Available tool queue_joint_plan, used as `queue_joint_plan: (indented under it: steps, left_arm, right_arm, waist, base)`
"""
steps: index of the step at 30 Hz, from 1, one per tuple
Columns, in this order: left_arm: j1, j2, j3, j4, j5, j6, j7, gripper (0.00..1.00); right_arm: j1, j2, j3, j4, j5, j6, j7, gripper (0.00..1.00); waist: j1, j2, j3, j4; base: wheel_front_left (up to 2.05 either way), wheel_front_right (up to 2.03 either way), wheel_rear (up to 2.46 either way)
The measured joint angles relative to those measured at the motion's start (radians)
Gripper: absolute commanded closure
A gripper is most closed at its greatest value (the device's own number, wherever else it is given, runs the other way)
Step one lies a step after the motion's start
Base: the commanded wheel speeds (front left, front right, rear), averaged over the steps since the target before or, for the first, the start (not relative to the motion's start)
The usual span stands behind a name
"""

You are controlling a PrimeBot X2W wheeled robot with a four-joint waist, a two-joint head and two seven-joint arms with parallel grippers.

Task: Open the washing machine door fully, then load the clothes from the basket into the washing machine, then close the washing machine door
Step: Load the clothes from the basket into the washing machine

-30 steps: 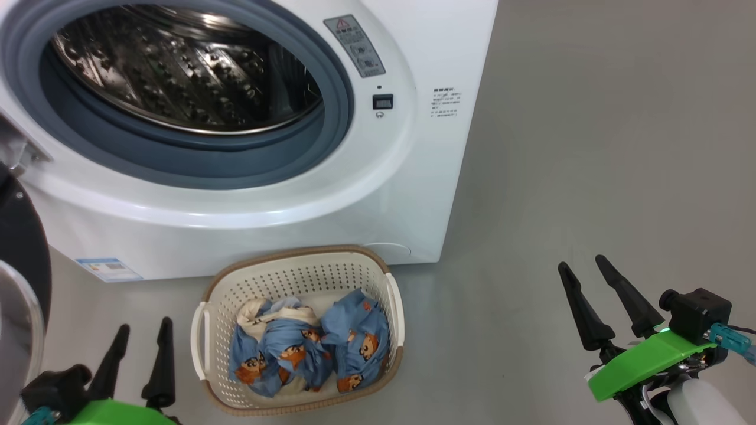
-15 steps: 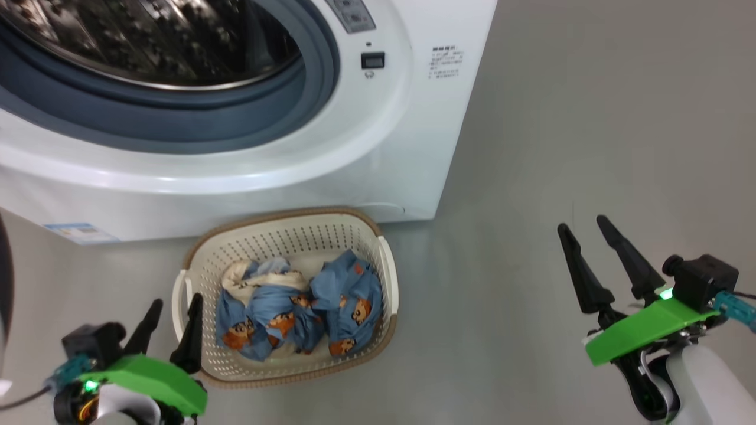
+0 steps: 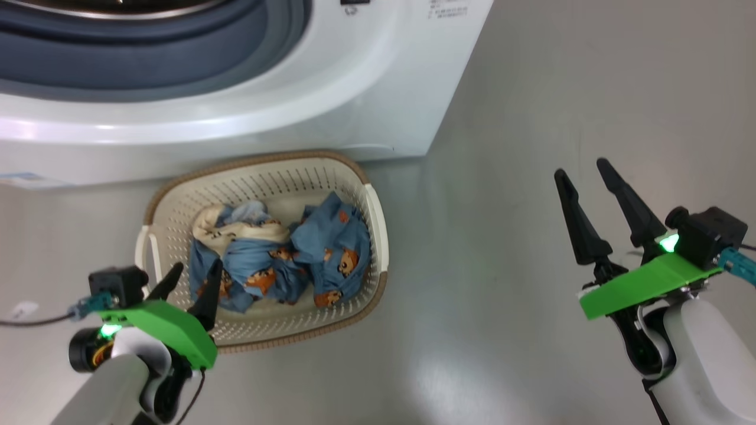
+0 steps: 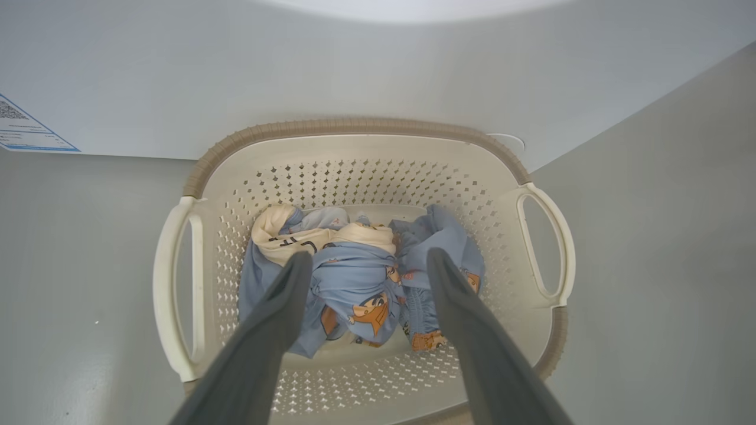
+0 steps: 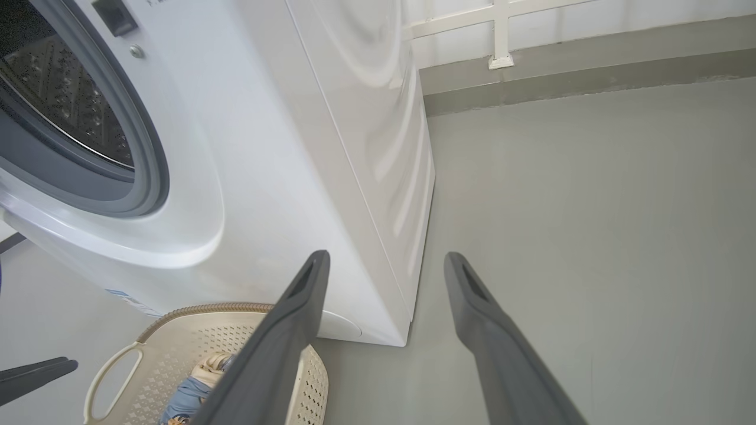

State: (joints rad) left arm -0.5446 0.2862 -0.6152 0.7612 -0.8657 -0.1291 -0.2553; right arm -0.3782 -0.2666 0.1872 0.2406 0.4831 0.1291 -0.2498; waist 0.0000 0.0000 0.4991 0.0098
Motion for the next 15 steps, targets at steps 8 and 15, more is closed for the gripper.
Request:
queue_joint_plan:
  steps: [8,15]
  left_arm:
    - [-0.126,0.023,-0.159,0.103,-0.123,0.000,0.001,0.00]
    - [-0.208,0.056,-0.285,0.152,-0.214,0.000,0.023,0.00]
  right_arm:
    - [-0.056,0.012,0.012,-0.016,-0.016,0.000,0.000,0.00]
    - [-0.094,0.022,0.027,-0.023,-0.017,0.000,0.000,0.00]
  waist:
    - [0.0000,0.0000,0.100,-0.017]
    - [0.0000,0.0000,0.169,-0.043]
  base:
    - [0.00,0.00,0.00]
    - [0.00,0.00,0.00]
